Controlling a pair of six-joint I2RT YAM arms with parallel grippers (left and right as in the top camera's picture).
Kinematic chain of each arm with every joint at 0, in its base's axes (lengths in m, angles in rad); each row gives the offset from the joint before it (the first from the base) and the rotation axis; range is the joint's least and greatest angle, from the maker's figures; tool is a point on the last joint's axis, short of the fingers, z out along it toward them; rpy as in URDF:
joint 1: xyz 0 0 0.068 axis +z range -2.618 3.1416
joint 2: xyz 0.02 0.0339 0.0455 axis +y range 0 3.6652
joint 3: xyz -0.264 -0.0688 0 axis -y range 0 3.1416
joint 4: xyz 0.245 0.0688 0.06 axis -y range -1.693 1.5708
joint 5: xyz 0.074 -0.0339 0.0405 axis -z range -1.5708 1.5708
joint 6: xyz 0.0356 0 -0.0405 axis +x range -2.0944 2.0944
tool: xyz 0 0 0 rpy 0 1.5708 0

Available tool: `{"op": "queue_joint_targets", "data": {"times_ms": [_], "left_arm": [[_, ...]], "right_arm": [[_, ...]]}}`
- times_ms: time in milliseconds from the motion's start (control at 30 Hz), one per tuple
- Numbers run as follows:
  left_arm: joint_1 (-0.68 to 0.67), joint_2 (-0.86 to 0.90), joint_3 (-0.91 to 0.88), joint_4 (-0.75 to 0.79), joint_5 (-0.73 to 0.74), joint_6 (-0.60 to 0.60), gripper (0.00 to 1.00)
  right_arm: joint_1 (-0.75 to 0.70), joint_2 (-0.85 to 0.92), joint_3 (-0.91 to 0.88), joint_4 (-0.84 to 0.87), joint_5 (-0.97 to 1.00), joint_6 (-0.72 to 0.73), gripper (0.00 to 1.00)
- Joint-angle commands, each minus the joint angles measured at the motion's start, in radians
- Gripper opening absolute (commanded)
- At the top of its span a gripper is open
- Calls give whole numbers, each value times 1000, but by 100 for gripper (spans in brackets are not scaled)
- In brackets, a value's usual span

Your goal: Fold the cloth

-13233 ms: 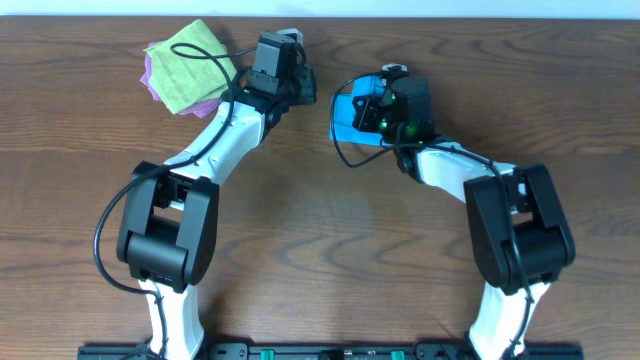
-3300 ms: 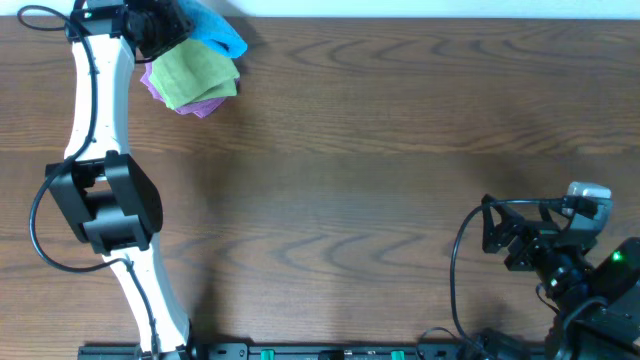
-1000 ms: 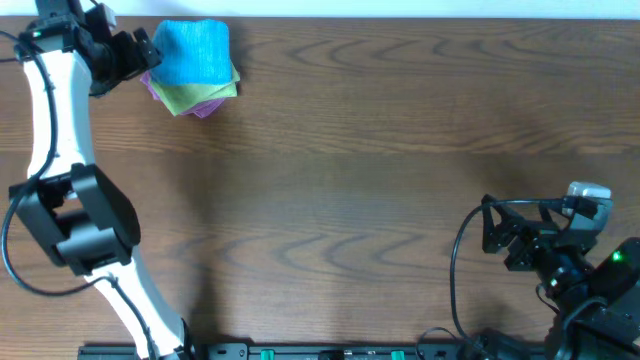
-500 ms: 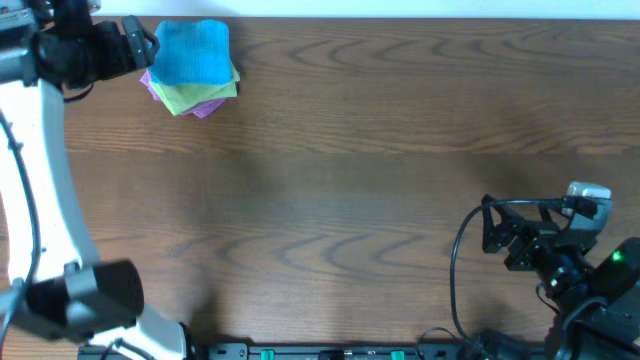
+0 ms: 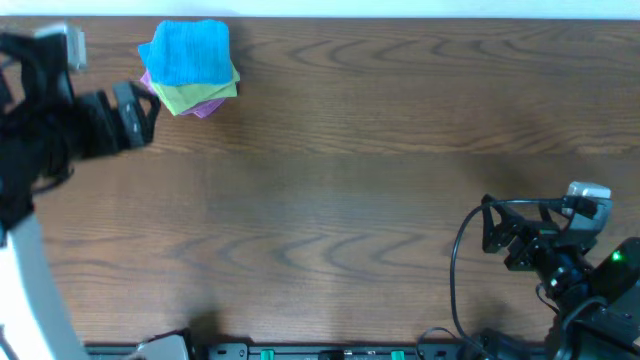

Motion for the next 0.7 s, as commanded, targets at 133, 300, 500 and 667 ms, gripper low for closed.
{"op": "queue_joint_targets", "data": {"times_ms": [133,300,500,667], "left_arm": [[2,-144,-3,-40,-25,47,95],[2,-248,-3,-87,-23,143,95],[2,-357,-55,-48,-56,167,95],[-2,-476,-243,105,-52,172,95]], "right_arm": [[-8,-4,-2,1,4,13,99],[-8,-4,-2,2,4,13,99],[-8,-4,-2,2,4,13,99],[-8,-4,-2,2,4,13,99]]}}
